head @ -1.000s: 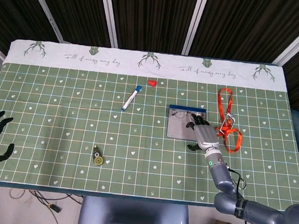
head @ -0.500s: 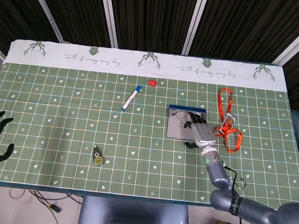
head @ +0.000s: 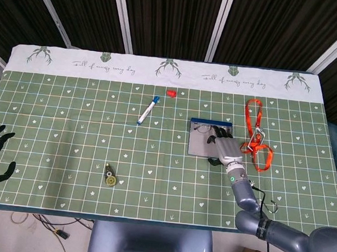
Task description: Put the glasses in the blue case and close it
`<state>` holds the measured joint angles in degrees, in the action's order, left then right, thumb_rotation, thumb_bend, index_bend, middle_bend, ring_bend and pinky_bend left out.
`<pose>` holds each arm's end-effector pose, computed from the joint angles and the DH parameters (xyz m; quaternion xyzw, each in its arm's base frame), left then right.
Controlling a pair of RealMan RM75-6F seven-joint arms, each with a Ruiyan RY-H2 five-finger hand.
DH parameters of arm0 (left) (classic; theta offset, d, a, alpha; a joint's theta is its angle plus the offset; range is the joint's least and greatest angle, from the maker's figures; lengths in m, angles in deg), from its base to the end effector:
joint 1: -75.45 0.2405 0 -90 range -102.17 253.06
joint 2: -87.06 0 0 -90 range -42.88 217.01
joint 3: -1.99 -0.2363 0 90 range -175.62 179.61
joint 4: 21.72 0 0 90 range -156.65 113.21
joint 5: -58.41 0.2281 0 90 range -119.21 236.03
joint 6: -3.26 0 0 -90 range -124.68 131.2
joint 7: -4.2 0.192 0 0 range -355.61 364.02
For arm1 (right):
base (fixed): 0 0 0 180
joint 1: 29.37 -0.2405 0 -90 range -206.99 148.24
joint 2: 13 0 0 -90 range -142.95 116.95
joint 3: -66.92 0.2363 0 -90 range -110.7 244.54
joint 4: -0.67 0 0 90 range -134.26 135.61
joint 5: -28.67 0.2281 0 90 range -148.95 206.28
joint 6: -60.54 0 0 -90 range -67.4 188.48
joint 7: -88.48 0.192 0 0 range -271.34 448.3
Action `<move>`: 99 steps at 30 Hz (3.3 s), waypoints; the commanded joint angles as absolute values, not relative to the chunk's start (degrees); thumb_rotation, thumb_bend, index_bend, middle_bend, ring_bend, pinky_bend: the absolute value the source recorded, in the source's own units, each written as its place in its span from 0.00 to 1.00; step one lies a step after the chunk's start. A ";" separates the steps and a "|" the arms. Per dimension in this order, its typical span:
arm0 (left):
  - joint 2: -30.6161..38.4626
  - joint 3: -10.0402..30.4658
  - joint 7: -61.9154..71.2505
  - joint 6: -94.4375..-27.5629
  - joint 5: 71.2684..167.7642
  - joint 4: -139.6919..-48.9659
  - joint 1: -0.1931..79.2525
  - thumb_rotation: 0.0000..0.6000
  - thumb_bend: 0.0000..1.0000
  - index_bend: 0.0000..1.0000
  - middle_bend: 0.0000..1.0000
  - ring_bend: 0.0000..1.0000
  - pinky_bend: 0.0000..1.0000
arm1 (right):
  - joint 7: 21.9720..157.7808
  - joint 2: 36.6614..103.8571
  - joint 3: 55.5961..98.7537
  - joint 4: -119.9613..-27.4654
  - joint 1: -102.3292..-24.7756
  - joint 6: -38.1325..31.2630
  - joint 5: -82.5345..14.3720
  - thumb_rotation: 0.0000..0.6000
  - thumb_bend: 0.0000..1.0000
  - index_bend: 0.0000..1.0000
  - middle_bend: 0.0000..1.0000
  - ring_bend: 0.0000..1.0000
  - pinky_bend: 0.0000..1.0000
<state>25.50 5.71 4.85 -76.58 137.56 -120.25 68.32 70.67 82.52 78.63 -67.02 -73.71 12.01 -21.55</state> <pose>-0.2968 0.2411 0.1299 -0.5737 -0.4410 -0.3747 0.5797 -0.1893 -0.4197 -0.0673 0.6863 -0.4627 0.3043 0.4714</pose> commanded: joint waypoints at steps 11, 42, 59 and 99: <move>25.51 5.67 5.09 -76.49 137.53 -120.23 68.27 1.00 0.40 0.15 0.01 0.00 0.00 | 70.16 82.97 78.82 -66.10 -73.67 12.90 -20.98 1.00 0.33 0.36 0.00 0.02 0.18; 25.60 5.55 5.36 -76.33 137.54 -120.24 68.22 1.00 0.40 0.15 0.01 0.00 0.00 | 71.16 82.80 80.66 -66.05 -74.23 13.18 -21.61 1.00 0.42 0.42 0.00 0.02 0.18; 25.68 5.45 5.31 -76.29 137.72 -120.19 68.21 1.00 0.40 0.15 0.01 0.00 0.00 | 70.78 84.06 83.21 -61.28 -76.85 14.85 -19.27 1.00 0.45 0.43 0.01 0.02 0.18; 26.04 5.40 4.48 -75.91 137.61 -120.09 68.16 1.00 0.40 0.17 0.01 0.00 0.00 | 83.89 92.76 87.33 -43.50 -80.10 17.95 -26.11 1.00 0.48 0.58 0.02 0.03 0.18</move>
<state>26.03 5.40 4.48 -75.91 137.61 -120.10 68.16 83.83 92.79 87.28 -43.44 -80.13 17.92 -26.12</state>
